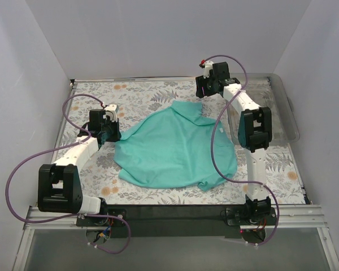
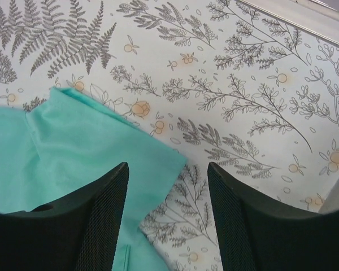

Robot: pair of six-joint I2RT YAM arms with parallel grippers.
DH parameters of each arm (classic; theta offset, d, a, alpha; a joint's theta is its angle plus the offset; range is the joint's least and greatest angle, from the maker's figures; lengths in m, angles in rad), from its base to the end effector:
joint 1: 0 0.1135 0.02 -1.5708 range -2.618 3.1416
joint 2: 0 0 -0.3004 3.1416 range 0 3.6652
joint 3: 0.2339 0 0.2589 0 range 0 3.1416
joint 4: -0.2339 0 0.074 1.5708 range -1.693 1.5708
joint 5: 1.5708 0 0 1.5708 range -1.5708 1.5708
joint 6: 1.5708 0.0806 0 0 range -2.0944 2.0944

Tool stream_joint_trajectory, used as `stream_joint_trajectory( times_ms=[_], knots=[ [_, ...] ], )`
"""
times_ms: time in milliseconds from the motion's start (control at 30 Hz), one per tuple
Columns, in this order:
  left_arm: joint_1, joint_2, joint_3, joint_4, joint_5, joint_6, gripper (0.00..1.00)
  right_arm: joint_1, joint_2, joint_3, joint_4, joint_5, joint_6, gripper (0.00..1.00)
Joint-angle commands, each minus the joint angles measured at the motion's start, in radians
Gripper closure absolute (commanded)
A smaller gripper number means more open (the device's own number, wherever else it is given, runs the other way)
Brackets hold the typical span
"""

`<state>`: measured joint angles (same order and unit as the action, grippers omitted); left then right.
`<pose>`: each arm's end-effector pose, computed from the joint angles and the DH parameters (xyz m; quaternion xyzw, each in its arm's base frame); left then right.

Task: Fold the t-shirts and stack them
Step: Flatten the tshirt out

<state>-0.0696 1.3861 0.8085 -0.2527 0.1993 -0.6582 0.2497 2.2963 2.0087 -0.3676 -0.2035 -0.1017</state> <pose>0.3100 -0.0376 0.2086 -0.2346 0.8982 -0.2148 0.3035 0.5765 0.1638 0.2312 -0.2002 0.8708 0.1234 0.4318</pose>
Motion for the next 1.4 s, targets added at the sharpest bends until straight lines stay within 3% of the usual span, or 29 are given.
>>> stream_joint_trajectory(
  times_ms=[0, 267, 767, 1233, 1300, 1367],
  knots=[
    [0.001, -0.030, -0.009, 0.020, 0.009, 0.011, 1.00, -0.010, 0.080, 0.090, -0.045, -0.045, 0.063, 0.45],
    [0.001, -0.032, -0.015, 0.023, 0.011, 0.011, 1.00, -0.016, 0.173, 0.160, -0.064, -0.034, 0.138, 0.48],
    [0.001, -0.027, -0.019, 0.026, 0.011, 0.009, 1.00, -0.013, 0.183, 0.090, -0.079, -0.083, 0.155, 0.60],
    [0.001, -0.029, -0.017, 0.027, 0.015, 0.006, 1.00, -0.010, 0.181, 0.091, -0.086, -0.010, 0.131, 0.60],
    [0.001, -0.027, -0.019, 0.027, 0.017, 0.005, 1.00, -0.006, 0.177, 0.067, -0.087, -0.007, 0.125, 0.64],
    [0.001, -0.027, -0.019, 0.027, 0.017, 0.005, 1.00, -0.006, 0.176, 0.056, -0.087, -0.002, 0.125, 0.75]
  ],
)
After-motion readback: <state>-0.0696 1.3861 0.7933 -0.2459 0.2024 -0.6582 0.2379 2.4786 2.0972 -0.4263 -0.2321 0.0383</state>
